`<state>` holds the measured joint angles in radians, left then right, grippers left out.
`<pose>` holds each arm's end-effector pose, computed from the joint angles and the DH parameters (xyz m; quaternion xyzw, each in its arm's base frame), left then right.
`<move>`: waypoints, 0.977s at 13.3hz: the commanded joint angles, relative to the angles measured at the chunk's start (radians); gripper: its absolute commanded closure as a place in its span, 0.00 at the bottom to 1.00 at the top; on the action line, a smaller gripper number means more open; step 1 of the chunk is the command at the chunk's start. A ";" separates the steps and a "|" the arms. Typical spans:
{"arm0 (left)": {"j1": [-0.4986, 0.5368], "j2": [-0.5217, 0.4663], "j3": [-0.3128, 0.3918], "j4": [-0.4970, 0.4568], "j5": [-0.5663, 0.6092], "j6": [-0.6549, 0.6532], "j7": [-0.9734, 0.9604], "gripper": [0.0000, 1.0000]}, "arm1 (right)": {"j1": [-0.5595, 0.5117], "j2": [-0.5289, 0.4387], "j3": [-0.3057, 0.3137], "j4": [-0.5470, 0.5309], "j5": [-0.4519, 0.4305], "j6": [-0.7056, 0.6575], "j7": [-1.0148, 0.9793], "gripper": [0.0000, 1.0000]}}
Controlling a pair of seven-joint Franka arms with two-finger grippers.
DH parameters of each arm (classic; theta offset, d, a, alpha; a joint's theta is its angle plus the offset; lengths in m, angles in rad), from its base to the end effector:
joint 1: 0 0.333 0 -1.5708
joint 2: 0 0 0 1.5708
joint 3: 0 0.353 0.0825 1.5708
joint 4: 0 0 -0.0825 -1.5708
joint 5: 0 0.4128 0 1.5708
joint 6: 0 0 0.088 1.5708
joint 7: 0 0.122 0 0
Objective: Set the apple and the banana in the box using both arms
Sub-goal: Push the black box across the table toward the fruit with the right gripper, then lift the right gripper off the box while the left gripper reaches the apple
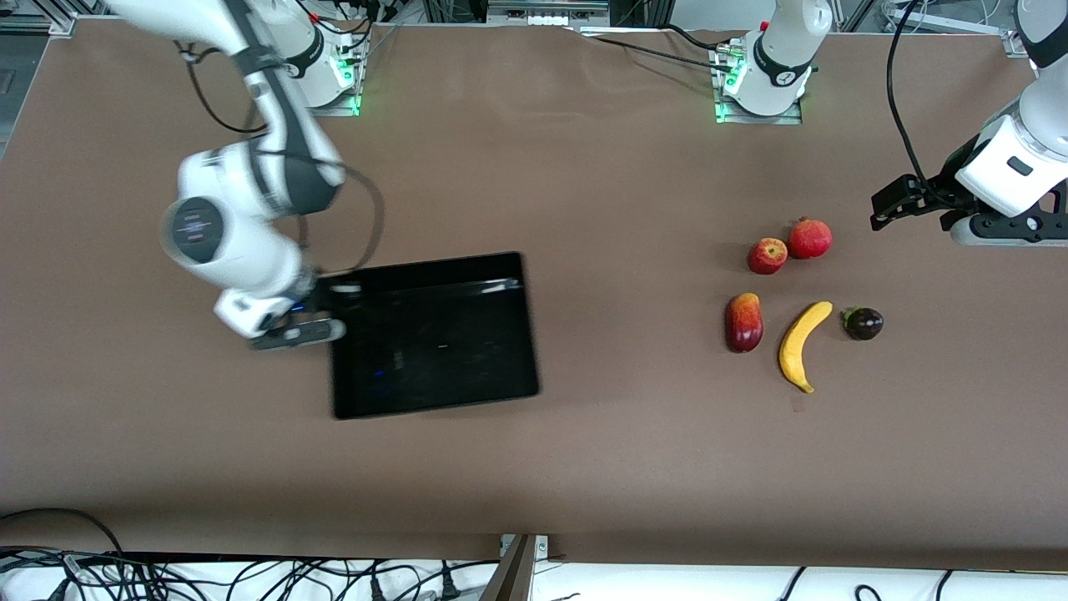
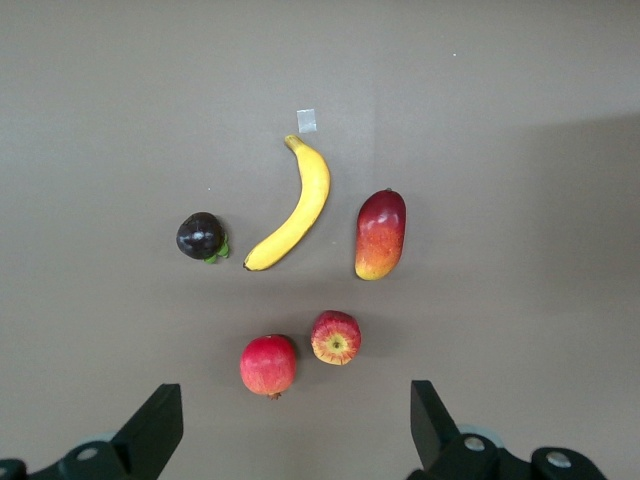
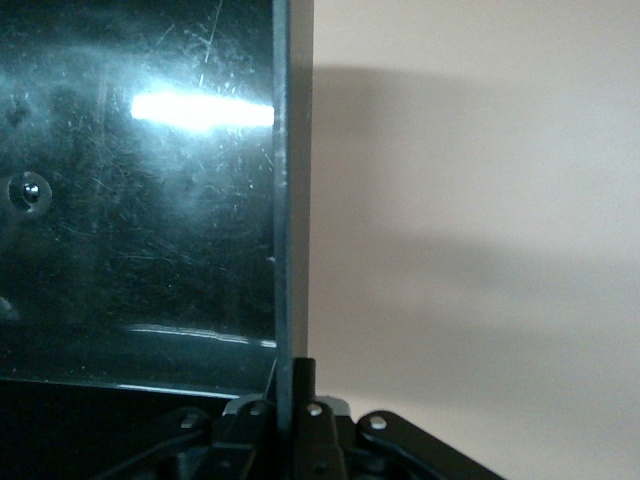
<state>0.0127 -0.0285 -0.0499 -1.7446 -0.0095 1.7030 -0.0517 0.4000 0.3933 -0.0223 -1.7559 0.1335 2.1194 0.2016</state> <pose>0.5788 -0.0229 0.5869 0.9999 0.0079 -0.0067 0.0037 0.6351 0.2617 0.3467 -0.9971 -0.0530 0.0290 0.0457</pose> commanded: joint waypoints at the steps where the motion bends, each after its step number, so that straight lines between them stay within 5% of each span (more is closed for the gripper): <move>1: -0.002 0.016 0.004 0.033 -0.024 -0.020 0.021 0.00 | 0.150 0.077 -0.008 0.100 0.064 -0.012 0.198 1.00; 7: -0.002 0.016 0.004 0.033 -0.024 -0.031 0.023 0.00 | 0.348 0.239 -0.010 0.200 0.057 0.097 0.450 1.00; 13: 0.000 0.019 0.004 0.024 -0.026 -0.060 0.024 0.00 | 0.417 0.309 -0.011 0.202 0.051 0.186 0.493 1.00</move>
<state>0.0127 -0.0279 -0.0499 -1.7446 -0.0095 1.6803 -0.0517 0.7970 0.6880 -0.0199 -1.5879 0.1722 2.2985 0.6818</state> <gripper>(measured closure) 0.000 0.965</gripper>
